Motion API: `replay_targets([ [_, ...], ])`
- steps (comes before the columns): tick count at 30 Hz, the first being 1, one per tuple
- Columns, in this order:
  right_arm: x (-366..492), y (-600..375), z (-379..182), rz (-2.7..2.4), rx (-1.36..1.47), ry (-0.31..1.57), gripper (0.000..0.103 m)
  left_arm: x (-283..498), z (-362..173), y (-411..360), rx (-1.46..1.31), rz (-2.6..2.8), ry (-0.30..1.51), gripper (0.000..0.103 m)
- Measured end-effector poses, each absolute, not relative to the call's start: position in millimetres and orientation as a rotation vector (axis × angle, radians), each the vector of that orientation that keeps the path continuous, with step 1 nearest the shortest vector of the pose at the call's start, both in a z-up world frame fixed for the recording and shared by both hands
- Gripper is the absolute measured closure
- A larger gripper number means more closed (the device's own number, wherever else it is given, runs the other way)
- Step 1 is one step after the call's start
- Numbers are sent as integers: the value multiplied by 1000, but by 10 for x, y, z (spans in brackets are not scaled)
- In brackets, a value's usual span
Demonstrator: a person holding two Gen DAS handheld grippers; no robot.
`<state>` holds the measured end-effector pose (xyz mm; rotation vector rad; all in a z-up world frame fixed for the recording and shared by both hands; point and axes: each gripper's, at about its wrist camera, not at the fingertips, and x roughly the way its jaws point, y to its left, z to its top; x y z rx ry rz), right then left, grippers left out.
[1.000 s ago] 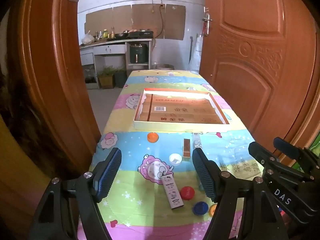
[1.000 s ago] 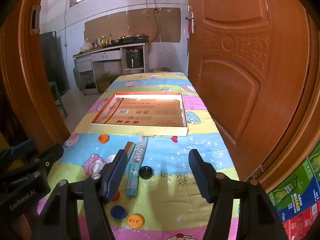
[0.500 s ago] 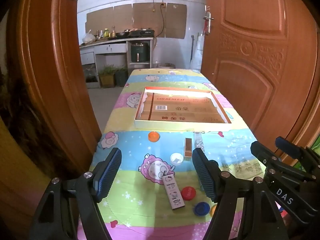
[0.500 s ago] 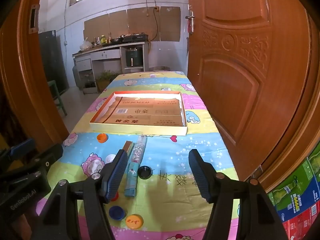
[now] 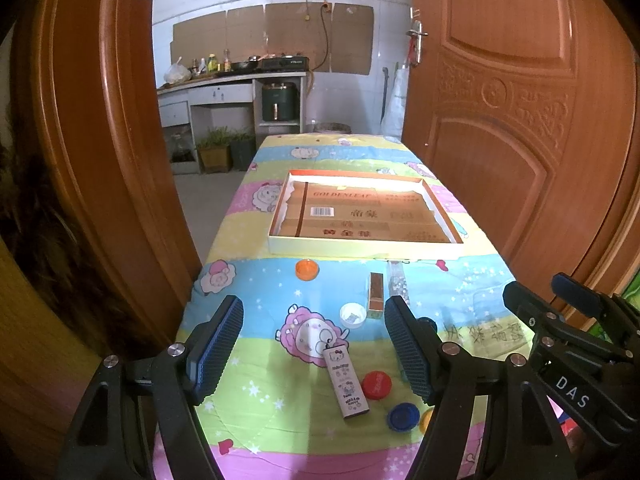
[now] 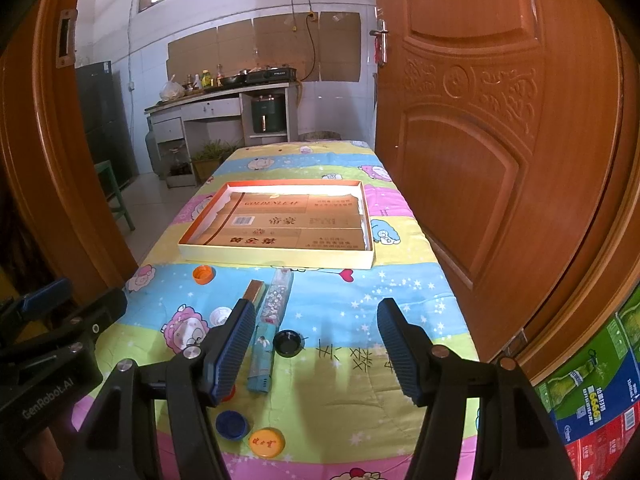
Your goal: Organize rigid objects
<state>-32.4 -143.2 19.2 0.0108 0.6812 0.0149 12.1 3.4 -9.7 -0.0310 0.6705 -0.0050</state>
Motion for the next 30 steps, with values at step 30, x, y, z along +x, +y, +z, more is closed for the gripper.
replay_targets([
  [30,-297,-1410,146,26,11,698,40,135,-92,17,-32,-2,689,28],
])
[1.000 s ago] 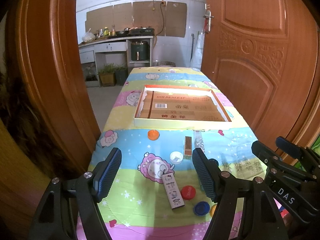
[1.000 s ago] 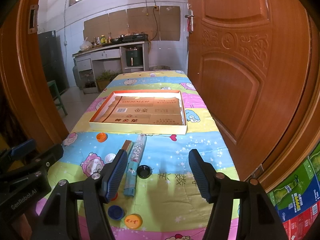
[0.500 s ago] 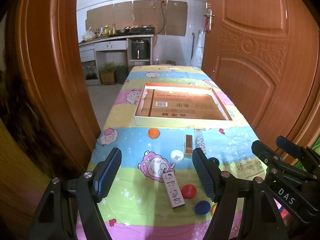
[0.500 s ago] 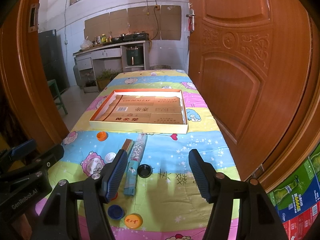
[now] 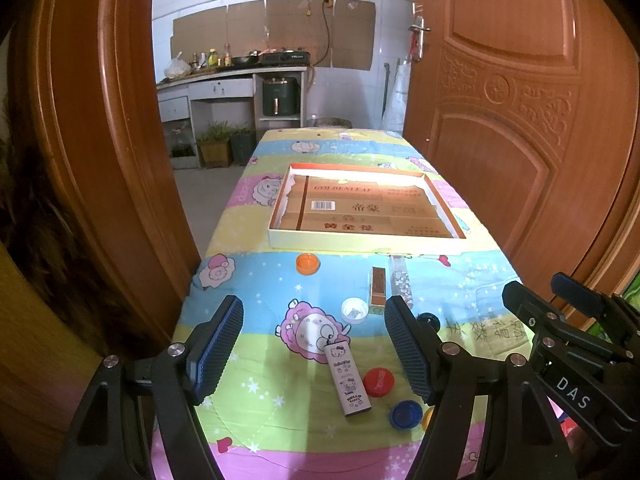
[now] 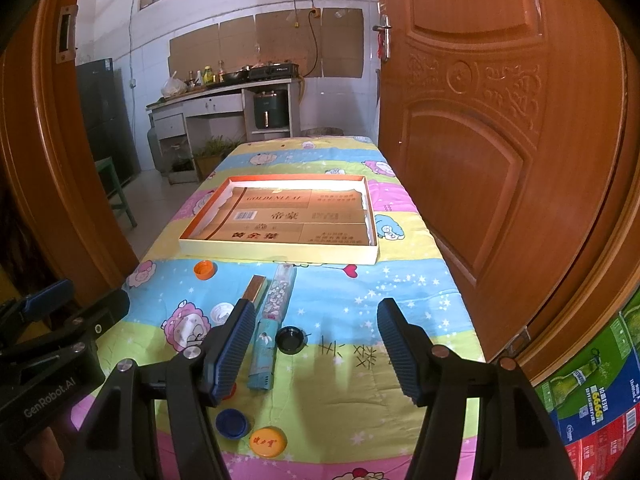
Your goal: Organize rigid objects
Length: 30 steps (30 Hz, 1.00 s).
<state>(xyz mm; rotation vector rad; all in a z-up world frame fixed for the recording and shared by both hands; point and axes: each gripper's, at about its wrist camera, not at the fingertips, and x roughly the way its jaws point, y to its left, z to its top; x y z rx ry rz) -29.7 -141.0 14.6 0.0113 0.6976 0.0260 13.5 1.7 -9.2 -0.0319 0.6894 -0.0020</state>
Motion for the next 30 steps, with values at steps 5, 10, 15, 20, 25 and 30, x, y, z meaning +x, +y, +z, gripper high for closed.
replay_targets([
  [5,-297,-1402,138,28,11,701,40,160,-106,27,-35,-2,693,28],
  [10,-296,-1400,132,29,11,702,40,157,-109,35,-35,-2,694,28],
  [15,-290,-1400,122,29,11,705,40,172,-123,42,-38,1,700,28],
  [20,-281,-1418,89,37,11,713,40,207,-156,68,-39,5,707,28],
  [25,-266,-1430,44,37,12,725,40,244,-192,73,-36,4,718,28],
  [30,-264,-1450,3,41,15,735,40,278,-225,79,-33,-1,729,28],
])
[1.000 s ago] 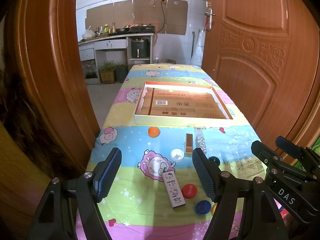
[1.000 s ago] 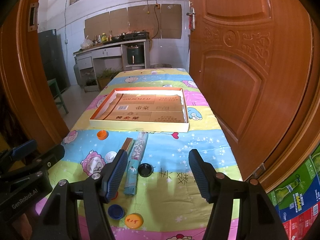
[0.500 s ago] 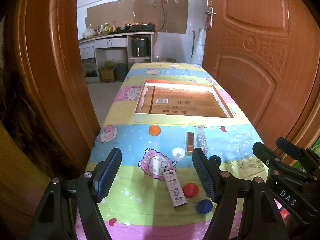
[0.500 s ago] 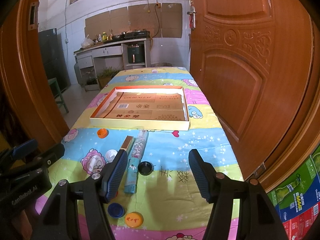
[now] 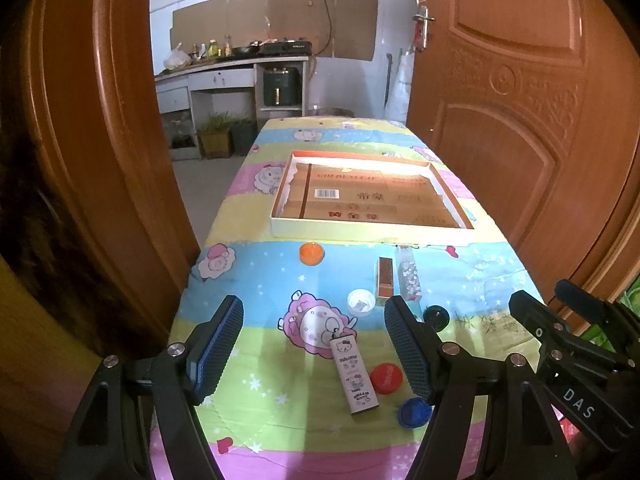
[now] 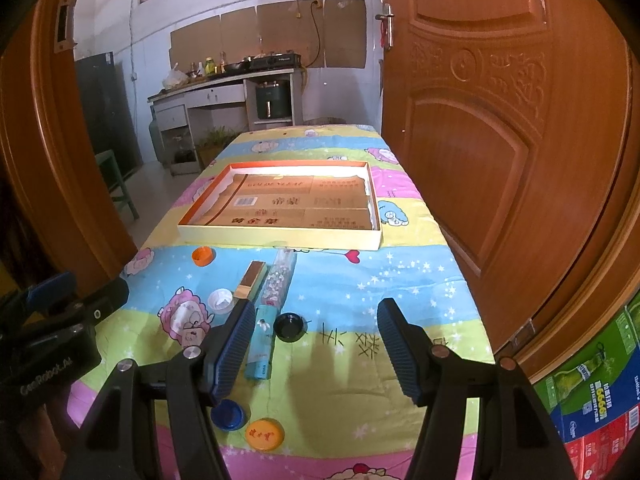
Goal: Organize rigid objects
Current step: 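Grasp the white Hello Kitty box with the left tool while the right tool grasps the orange ball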
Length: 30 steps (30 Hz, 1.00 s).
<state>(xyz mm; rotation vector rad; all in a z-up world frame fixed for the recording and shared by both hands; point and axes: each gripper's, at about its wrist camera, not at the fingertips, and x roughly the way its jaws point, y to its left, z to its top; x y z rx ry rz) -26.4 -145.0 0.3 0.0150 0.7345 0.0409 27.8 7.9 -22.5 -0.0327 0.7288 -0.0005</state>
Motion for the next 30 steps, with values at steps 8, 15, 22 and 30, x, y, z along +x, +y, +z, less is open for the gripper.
replay_targets([
  [8,-339,-1456,-208,73,7,777,40,317,-417,143,-41,-14,768,28],
  [15,-472,-1381,-492,133,-6,834,40,321,-682,91,-34,-50,817,28],
  [22,-579,-1325,-726,183,-13,891,40,459,-949,50,-76,-37,878,35],
  [30,-578,-1313,-825,220,5,917,39,695,-1205,-11,-148,-30,961,40],
])
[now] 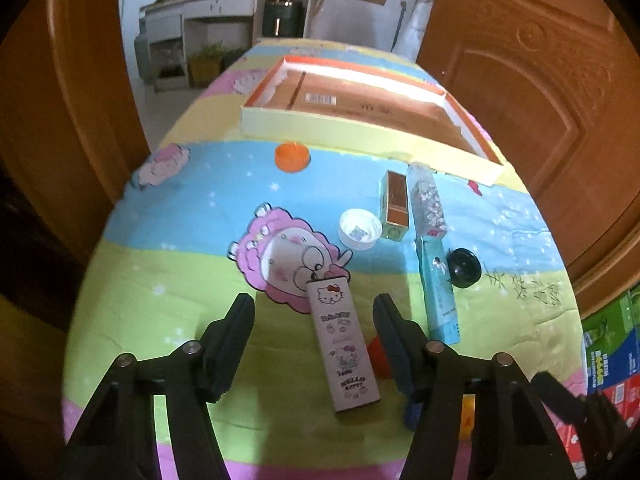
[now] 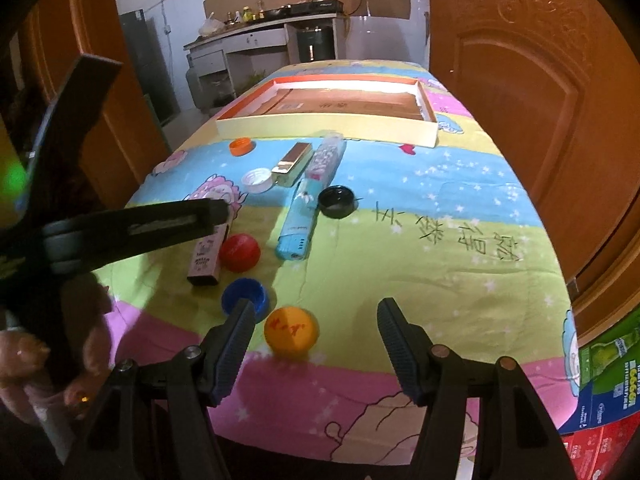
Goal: Organize rigid objects
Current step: 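Grasp the white Hello Kitty box with the left tool while the right tool grasps the orange ball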
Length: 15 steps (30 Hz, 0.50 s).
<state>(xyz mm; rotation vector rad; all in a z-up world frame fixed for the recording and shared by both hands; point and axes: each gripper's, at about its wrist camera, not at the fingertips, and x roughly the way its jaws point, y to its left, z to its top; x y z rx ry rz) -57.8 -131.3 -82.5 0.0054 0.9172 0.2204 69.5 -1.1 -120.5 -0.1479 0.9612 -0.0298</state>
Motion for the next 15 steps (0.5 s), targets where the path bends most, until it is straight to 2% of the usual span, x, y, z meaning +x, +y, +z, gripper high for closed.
replay_targets([
  [2,-577,-1303,-836,228,0,921,39,733,-1255,-36,-148,-26,974,41],
  [4,-579,-1292,-862,230,-7,930,39,768,-1314,-60,-146,-25,991,49],
  [10,-553,-1258,-981,232,-34,958,40,777,-1344,-45,-146,-16,974,60],
  [13,-533,-1245,-1041,228,-50,970,45,773,-1350,-53,-123,-17,964,69],
  [14,-536,-1238,-1042,225,-61,963,48,766,-1346,-42,-121,-20,962,69],
  [15,-533,-1233,-1044,221,-69,960,54,764,-1347,-40,-119,-24,960,69],
])
